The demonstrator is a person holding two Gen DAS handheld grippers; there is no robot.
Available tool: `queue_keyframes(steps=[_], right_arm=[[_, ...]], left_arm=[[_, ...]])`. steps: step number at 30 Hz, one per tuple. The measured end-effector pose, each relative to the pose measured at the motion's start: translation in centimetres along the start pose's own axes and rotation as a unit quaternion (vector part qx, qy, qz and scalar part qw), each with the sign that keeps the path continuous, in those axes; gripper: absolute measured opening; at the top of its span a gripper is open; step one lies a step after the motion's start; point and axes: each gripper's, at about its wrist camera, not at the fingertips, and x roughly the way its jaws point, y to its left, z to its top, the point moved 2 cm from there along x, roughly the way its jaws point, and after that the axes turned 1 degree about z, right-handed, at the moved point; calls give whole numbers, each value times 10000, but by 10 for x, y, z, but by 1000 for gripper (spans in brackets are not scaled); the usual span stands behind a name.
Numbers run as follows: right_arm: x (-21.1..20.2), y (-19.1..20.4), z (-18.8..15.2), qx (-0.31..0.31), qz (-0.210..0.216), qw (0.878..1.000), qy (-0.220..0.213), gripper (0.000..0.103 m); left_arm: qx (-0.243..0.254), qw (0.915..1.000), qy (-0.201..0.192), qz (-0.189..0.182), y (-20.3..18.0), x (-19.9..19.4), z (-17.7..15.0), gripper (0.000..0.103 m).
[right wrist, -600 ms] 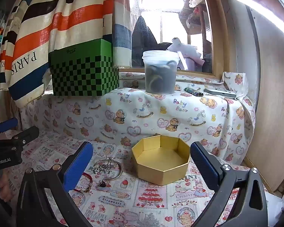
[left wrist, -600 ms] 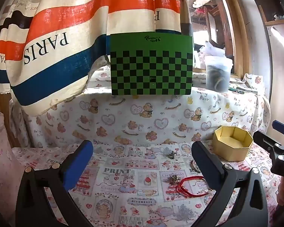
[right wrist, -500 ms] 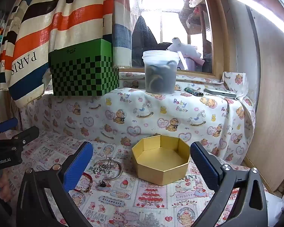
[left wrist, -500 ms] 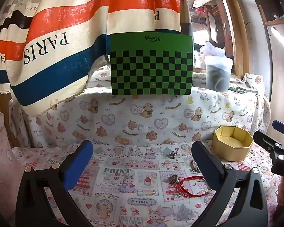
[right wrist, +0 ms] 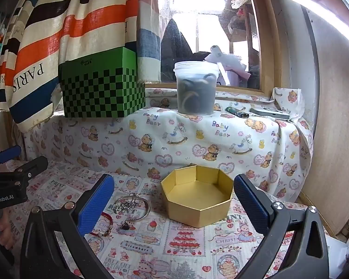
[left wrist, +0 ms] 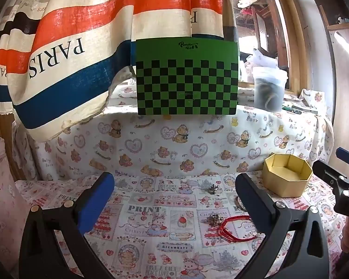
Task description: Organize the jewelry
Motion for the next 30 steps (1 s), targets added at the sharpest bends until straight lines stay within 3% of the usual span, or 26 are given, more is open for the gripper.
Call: queue_keyframes(steps=[30], right_arm=[[-2, -4, 0, 39, -56, 10000, -1, 103]], left_arm=[[-29, 9999, 90, -92, 1, 4, -2, 103]])
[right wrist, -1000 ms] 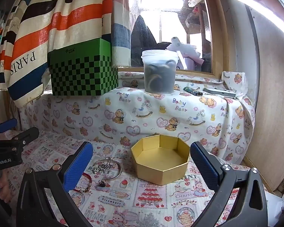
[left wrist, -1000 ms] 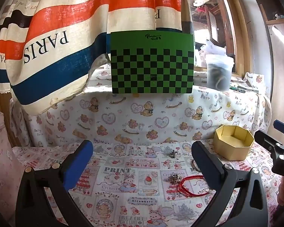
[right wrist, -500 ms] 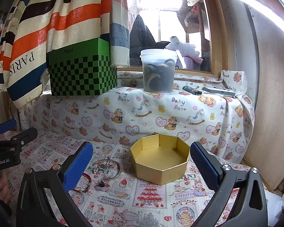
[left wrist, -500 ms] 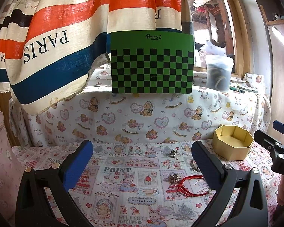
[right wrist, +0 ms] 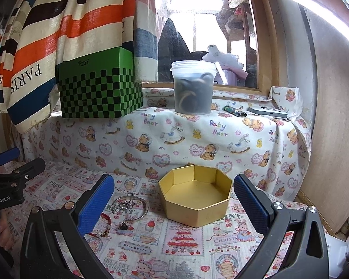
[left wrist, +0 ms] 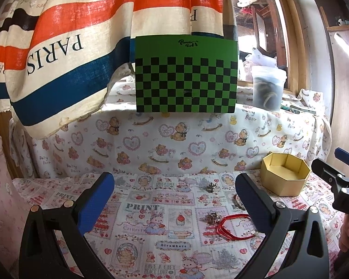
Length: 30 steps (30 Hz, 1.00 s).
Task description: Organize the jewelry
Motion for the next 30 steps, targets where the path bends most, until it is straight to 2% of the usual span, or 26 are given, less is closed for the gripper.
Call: queue_keyframes(steps=[12, 30], right_arm=[[-1, -2, -1, 10, -89, 10000, 7, 103], [3, 0, -1, 32, -93, 9999, 62, 103]], left_arm=[[-83, 9998, 119, -145, 3, 4, -2, 103], [74, 9999, 14, -126, -2, 0, 0, 103]])
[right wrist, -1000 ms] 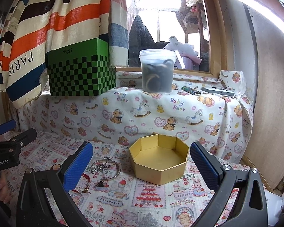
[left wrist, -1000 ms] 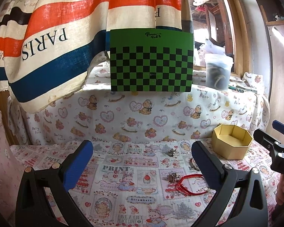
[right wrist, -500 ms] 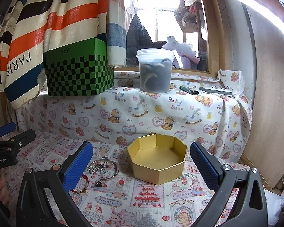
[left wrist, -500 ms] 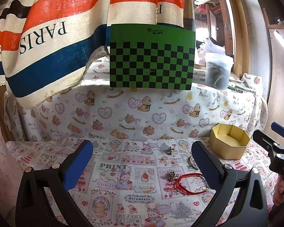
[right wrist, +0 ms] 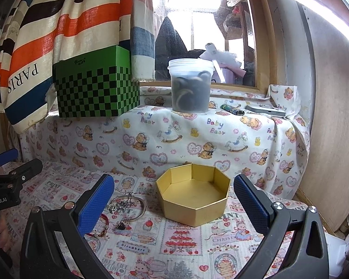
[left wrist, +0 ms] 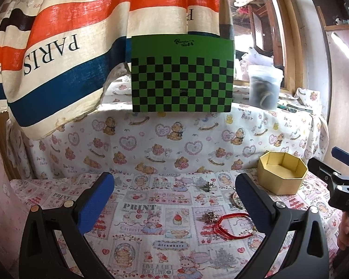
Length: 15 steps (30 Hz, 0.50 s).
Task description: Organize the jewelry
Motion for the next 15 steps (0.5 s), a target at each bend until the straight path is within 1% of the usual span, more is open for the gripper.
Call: queue_keyframes(steps=[2, 4, 11, 15], right_arm=[[0, 0, -1, 22, -3, 10000, 10, 103], [1, -1, 0, 21, 0, 10000, 16, 103], [0, -1, -1, 21, 1, 10000, 21, 103], [0, 0, -2, -10, -24, 10000, 40, 103]], left_arm=[[-35, 10000, -12, 12, 1, 0, 0, 103], [-59, 9999, 7, -94, 2, 0, 0, 103], [-27, 9999, -71, -131, 0, -2, 0, 103], [-77, 9996, -236, -125, 1, -9, 0, 103]])
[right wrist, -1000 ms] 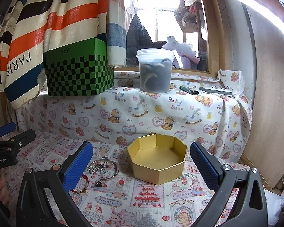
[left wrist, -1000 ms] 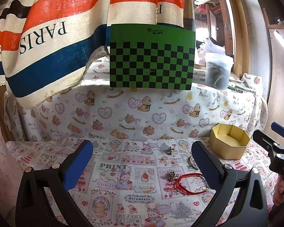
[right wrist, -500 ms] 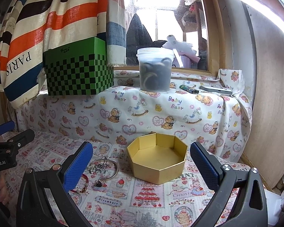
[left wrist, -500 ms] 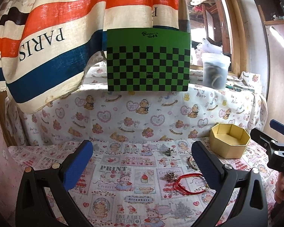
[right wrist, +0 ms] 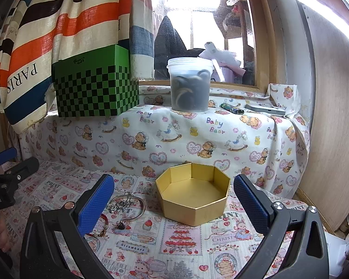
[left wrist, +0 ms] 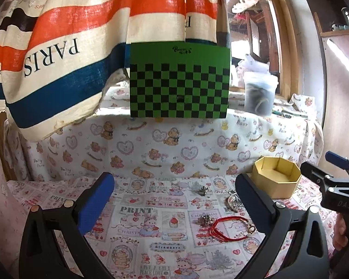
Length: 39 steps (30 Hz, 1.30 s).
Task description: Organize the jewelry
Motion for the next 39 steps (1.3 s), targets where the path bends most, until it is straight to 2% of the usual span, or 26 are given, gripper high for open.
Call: queue_keyframes(steps=[8, 16, 24, 34, 37, 39], right_arm=[[3, 0, 1, -21, -11, 10000, 45, 103], [2, 1, 1, -33, -15, 10000, 34, 103], [2, 0, 0, -19, -48, 10000, 71, 103], [-2, 4, 0, -93, 173, 9998, -43, 103], [-3, 7, 0, -188, 261, 9995, -52, 89], [4, 9, -1, -306, 359, 9987, 212, 67]], left_arm=[[102, 9998, 81, 162, -4, 3, 0, 103], [101, 9998, 58, 141, -3, 3, 0, 103], [51, 9995, 15, 325, 1, 0, 0, 103], [-98, 9989, -143, 435, 7, -7, 1, 103], [-107, 9994, -132, 293, 8, -9, 4, 103], [-127, 9996, -105, 220, 11, -10, 7, 103]])
